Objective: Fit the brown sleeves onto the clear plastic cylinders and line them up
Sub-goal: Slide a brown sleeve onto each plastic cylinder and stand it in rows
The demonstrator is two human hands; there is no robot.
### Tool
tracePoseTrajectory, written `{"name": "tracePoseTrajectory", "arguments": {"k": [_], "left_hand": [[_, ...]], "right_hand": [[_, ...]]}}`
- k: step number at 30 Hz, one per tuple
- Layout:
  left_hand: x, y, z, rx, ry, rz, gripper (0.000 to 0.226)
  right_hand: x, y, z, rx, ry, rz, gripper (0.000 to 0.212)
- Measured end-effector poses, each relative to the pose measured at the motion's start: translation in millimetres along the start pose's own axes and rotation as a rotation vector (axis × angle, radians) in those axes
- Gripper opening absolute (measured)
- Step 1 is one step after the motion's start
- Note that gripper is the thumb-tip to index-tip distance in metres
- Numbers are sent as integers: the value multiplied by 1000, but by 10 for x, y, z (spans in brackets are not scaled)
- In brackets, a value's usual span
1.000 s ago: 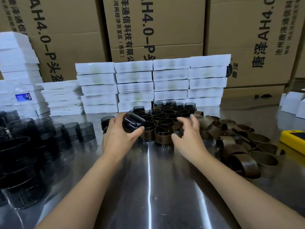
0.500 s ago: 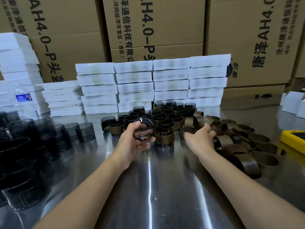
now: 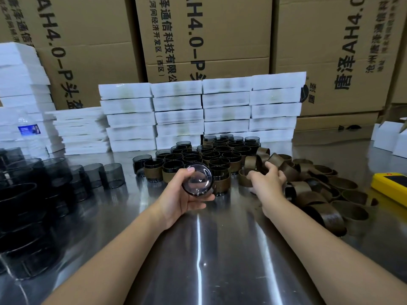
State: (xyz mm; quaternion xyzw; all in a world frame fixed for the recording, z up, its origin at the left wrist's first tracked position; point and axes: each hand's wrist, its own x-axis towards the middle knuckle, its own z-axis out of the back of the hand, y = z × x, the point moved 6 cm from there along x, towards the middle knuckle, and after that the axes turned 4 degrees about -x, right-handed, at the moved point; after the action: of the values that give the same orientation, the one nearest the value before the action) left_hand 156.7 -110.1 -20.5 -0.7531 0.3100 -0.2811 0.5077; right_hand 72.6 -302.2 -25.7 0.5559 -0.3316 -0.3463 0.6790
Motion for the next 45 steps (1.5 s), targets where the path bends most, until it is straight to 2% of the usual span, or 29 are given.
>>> {"name": "tracePoseTrajectory", "arguments": {"k": [5, 9, 13, 15, 17, 20, 22, 25, 28, 31, 33, 38, 41, 43, 45], "left_hand": [[6, 11, 6, -3, 4, 16, 45], [13, 25, 6, 5, 3, 26, 45], [2, 22, 0, 17, 8, 13, 41], [-2, 20, -3, 25, 10, 6, 42], [-3, 26, -2, 25, -2, 18, 41], [5, 32, -7, 37, -9, 29, 43], [1, 31, -23, 48, 4, 30, 43], [-12, 32, -45, 61, 16, 30, 45], [-13, 27, -50, 72, 24, 26, 46], [-13, 31, -52, 70, 32, 26, 47], [-10, 37, -45, 73, 32, 27, 45], [-12, 40, -32, 53, 11, 31, 56], [-10, 40, -22, 15, -5, 37, 52], [-5, 52, -19, -18, -13, 62, 47], [-5, 61, -16, -39, -27, 86, 51]], "right_hand": [[-8, 61, 74, -102, -74, 76, 65], [17, 43, 26, -43, -8, 62, 67], [-1, 54, -47, 135, 78, 35, 61], [-37, 91, -43, 67, 85, 78, 57], [-120, 187, -11, -211, 60, 190, 52], [-300, 406, -13, -901, -7, 452, 50], [-362, 514, 0, -1284, -50, 528, 55], [-335, 539, 188, -1568, 8, 330, 61], [-317, 429, 311, -1701, 162, 146, 59], [-332, 373, 322, -1698, 250, 101, 55], [-338, 377, 262, -1627, 271, 168, 53], [-352, 485, 32, -1138, 190, 484, 44], [-376, 551, -41, -937, 155, 606, 44], [-390, 570, -69, -822, 142, 639, 40], [-403, 547, -90, -680, 134, 590, 31]]}}
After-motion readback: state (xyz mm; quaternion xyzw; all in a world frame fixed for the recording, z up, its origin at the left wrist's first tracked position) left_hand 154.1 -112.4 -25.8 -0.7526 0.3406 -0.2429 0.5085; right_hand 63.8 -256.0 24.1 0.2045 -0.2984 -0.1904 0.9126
